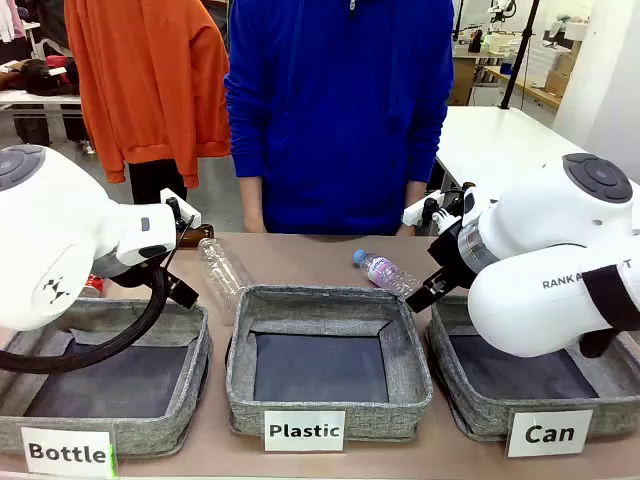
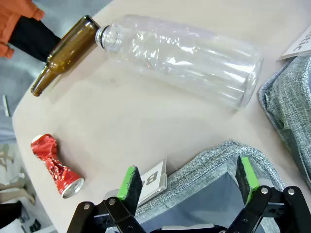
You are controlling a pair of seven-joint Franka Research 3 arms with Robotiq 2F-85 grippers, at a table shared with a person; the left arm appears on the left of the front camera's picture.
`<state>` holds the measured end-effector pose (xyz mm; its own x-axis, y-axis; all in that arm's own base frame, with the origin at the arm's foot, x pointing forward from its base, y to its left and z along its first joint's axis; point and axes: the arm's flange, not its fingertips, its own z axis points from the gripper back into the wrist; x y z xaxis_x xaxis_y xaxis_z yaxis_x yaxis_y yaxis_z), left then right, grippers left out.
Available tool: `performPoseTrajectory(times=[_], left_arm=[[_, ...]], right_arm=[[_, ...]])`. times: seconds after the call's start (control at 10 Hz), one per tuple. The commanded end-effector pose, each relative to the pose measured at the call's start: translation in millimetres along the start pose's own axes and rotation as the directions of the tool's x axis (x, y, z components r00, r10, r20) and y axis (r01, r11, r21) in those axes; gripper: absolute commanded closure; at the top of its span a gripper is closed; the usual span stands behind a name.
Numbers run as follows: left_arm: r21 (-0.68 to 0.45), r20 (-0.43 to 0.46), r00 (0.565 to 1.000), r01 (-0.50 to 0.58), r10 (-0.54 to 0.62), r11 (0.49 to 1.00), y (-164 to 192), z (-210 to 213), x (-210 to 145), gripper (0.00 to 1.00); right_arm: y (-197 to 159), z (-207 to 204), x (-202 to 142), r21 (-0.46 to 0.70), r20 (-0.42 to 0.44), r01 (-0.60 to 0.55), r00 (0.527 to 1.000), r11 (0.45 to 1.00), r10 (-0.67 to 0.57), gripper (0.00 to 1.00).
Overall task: Sort the can waste into the basket.
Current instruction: Pick up the can waste from the table and place it in the right Fabric basket.
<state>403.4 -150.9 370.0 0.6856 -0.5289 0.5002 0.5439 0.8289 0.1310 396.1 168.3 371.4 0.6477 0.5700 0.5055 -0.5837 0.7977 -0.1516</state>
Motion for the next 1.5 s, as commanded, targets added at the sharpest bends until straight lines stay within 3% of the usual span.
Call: performPoseTrajectory(times=[0.0,1.1,1.2,1.3,1.4], left_arm=[[0.000,0.000,1.000,0.000,0.000,1.000,0.0,0.1,0.0,0.00],[0.000,0.000,1.000,0.000,0.000,1.000,0.0,0.1,0.0,0.00],[0.000,0.000,1.000,-0.001,0.001,1.000,0.0,0.0,0.0,0.00],[-0.027,0.051,0.996,-0.071,0.072,0.997,-5.1,42.7,8.5,0.00],[-0.083,-0.034,0.983,-0.183,0.181,0.980,-12.8,82.5,12.1,0.00]], right_arm=[[0.0,0.0,0.0,0.000,0.000,0.000,1.000,1.000,0.000,0.00],[0.1,0.0,0.0,0.000,0.000,-0.001,1.000,1.000,0.001,0.00],[1.1,17.9,4.0,-0.016,-0.004,-0.029,1.000,0.999,0.029,0.00],[4.2,56.6,9.0,0.015,0.032,-0.005,0.999,1.000,0.004,0.00],[9.3,97.3,11.6,0.028,0.027,0.092,0.995,0.995,-0.092,0.00]])
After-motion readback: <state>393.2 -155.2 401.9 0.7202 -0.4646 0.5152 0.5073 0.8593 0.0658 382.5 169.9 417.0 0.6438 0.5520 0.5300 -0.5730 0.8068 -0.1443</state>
